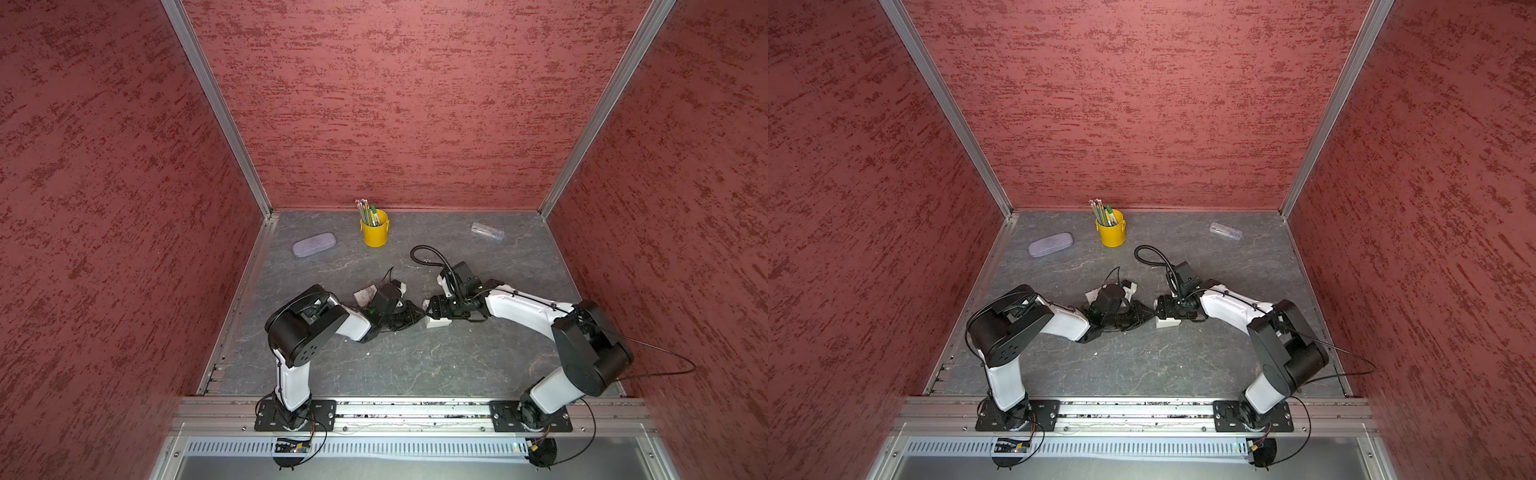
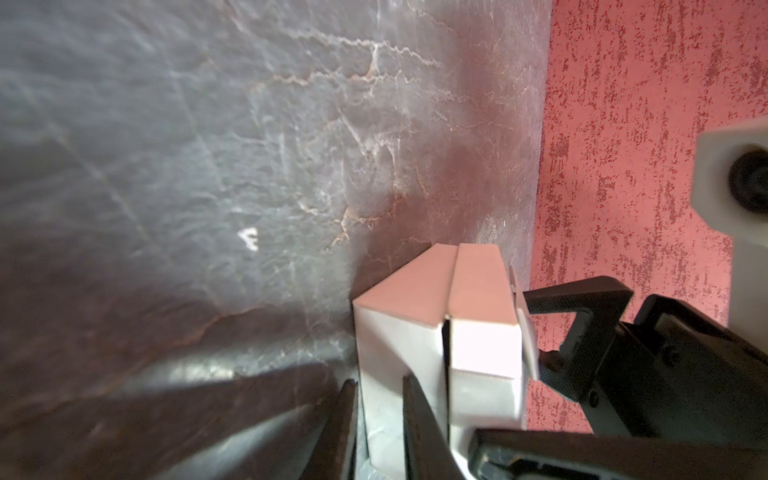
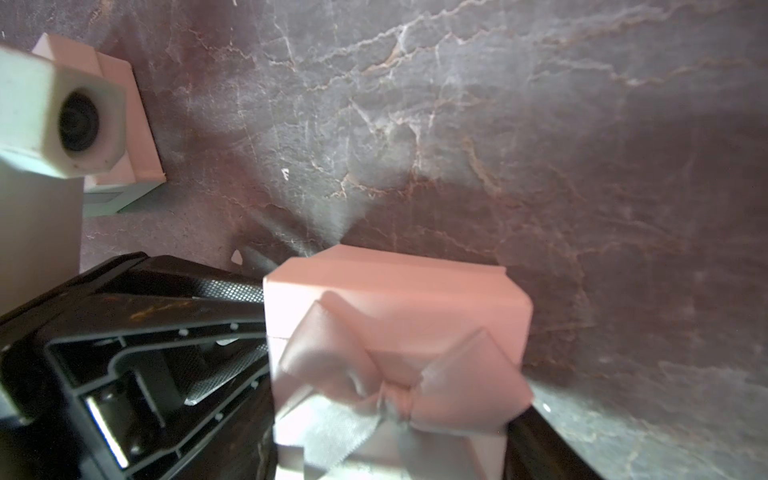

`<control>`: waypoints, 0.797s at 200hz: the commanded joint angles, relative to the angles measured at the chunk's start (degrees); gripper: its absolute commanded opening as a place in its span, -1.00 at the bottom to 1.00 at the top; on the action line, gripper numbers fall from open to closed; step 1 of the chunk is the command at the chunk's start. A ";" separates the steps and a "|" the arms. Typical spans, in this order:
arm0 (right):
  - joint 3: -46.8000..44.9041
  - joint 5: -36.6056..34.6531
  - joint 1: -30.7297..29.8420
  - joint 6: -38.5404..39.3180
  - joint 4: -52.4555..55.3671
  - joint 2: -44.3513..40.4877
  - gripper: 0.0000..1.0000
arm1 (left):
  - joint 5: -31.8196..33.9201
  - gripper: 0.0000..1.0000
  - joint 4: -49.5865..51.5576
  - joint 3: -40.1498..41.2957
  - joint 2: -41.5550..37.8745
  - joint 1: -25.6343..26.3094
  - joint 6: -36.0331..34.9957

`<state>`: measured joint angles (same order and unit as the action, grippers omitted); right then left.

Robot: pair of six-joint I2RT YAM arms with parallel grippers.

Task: Take the necklace out of the lift-off lid jewelry box
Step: Close the lid on the jewelry box.

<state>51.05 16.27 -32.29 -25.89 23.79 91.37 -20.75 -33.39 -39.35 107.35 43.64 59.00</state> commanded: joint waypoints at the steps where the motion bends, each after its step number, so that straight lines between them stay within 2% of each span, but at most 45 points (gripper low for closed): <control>1: 1.00 16.89 -3.23 1.00 -7.23 -0.71 0.45 | -3.37 -0.57 0.68 -2.52 0.07 1.98 -2.20; 63: 6.22 10.67 -4.42 9.34 3.69 4.09 0.43 | -4.66 -0.57 3.31 -4.49 0.44 1.80 -4.04; 110: 6.05 8.07 -4.55 7.11 2.34 5.32 0.42 | -5.09 -0.56 3.63 -3.83 -0.21 1.24 -4.16; 132: 5.35 6.53 -4.62 5.37 1.61 5.18 0.42 | -5.09 -0.45 3.42 -2.24 -1.68 0.42 -3.87; 159: 4.77 3.24 -4.52 4.24 2.44 4.65 0.43 | -5.00 -0.42 3.16 0.46 -4.28 -0.48 -3.91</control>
<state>56.18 14.55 -33.15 -20.62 29.89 94.63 -22.52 -27.90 -40.14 105.43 42.70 56.49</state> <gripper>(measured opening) 0.716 0.286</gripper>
